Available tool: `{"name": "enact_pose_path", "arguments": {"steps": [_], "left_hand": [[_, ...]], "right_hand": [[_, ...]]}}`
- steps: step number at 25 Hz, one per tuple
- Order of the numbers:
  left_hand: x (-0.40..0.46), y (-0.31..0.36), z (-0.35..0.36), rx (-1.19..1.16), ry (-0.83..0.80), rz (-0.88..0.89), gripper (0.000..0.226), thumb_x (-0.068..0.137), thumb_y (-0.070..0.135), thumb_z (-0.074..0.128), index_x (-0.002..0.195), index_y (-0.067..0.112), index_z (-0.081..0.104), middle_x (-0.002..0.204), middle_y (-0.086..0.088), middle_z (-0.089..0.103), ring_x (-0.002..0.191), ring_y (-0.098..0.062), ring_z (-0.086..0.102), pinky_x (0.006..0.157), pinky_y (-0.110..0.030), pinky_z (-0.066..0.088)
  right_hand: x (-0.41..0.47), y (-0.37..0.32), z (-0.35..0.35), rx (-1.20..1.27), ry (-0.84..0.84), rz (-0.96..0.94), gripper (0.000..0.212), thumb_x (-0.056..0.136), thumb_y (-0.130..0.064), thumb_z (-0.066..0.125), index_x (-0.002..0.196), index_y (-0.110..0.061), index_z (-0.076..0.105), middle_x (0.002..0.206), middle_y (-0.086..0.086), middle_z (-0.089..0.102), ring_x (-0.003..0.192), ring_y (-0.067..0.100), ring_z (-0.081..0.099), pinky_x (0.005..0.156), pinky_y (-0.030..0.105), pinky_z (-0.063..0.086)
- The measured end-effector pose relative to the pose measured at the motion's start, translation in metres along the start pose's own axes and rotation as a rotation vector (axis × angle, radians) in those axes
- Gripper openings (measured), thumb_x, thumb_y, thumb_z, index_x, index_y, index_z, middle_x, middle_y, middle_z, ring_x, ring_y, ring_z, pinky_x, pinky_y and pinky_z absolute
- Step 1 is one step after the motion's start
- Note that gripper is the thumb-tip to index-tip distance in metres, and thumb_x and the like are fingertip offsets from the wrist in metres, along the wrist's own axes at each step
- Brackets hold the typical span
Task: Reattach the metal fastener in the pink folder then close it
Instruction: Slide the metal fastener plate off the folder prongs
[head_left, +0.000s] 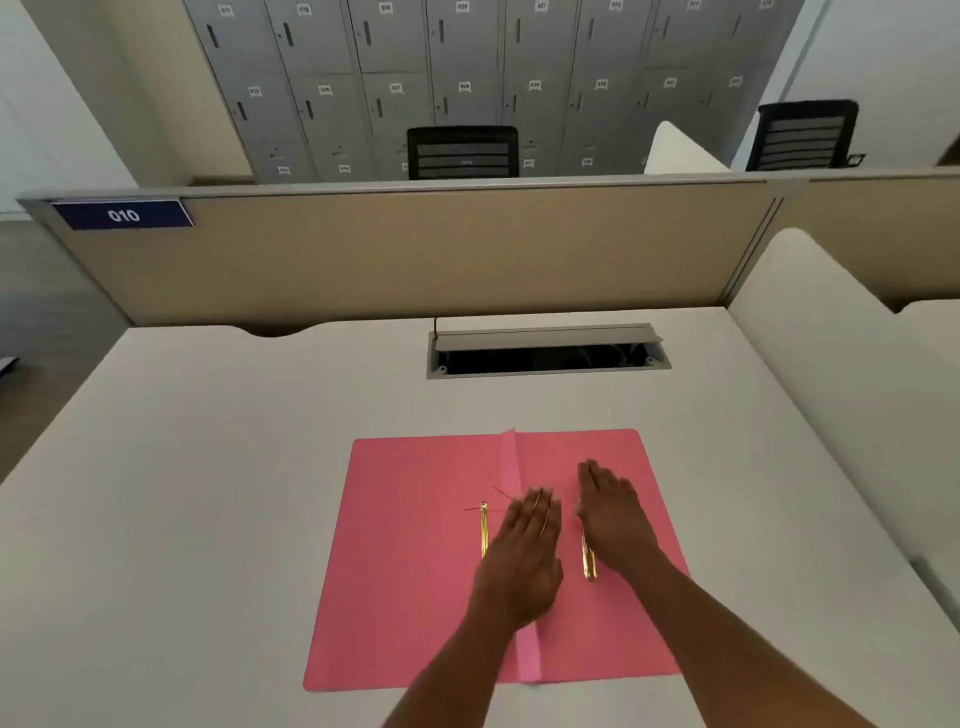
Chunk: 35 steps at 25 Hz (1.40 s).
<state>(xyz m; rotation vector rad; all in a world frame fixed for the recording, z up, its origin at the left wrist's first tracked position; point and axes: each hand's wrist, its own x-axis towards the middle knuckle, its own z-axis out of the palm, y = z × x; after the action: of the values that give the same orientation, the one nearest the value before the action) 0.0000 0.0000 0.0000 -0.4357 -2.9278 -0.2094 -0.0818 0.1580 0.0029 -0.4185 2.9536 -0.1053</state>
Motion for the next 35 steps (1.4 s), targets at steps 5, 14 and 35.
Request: {"name": "enact_pose_path", "arguments": {"steps": [5,14,35], "left_hand": [[-0.016,0.025,0.028,-0.016,-0.099,0.172,0.053,0.086,0.020,0.043,0.134,0.004,0.058,0.137,-0.015,0.060,0.132,-0.030,0.053,0.114,-0.043,0.036],[-0.020,0.041,0.048,0.020,-0.157,0.279,0.049,0.092,0.023,0.034,0.129,0.007,0.063,0.128,-0.011,0.067,0.120,-0.026,0.063,0.111,-0.041,0.041],[-0.029,0.045,0.062,0.042,-0.041,0.202,0.048,0.089,0.030,0.060,0.131,0.006,0.061,0.130,-0.012,0.066,0.122,-0.027,0.061,0.113,-0.043,0.032]], "right_hand": [[0.008,0.018,0.007,-0.019,0.008,0.001,0.049,0.099,-0.017,0.042,0.146,-0.006,0.033,0.147,0.015,0.046,0.131,0.032,0.047,0.110,0.044,0.036],[0.008,0.024,0.009,-0.022,0.015,-0.075,0.040,0.095,-0.014,0.048,0.135,-0.019,0.050,0.135,0.009,0.056,0.112,0.029,0.057,0.092,0.042,0.049],[0.023,0.025,0.004,0.241,0.026,-0.019,0.025,0.091,-0.007,0.053,0.109,-0.013,0.069,0.118,0.008,0.064,0.102,0.025,0.054,0.086,0.040,0.051]]}}
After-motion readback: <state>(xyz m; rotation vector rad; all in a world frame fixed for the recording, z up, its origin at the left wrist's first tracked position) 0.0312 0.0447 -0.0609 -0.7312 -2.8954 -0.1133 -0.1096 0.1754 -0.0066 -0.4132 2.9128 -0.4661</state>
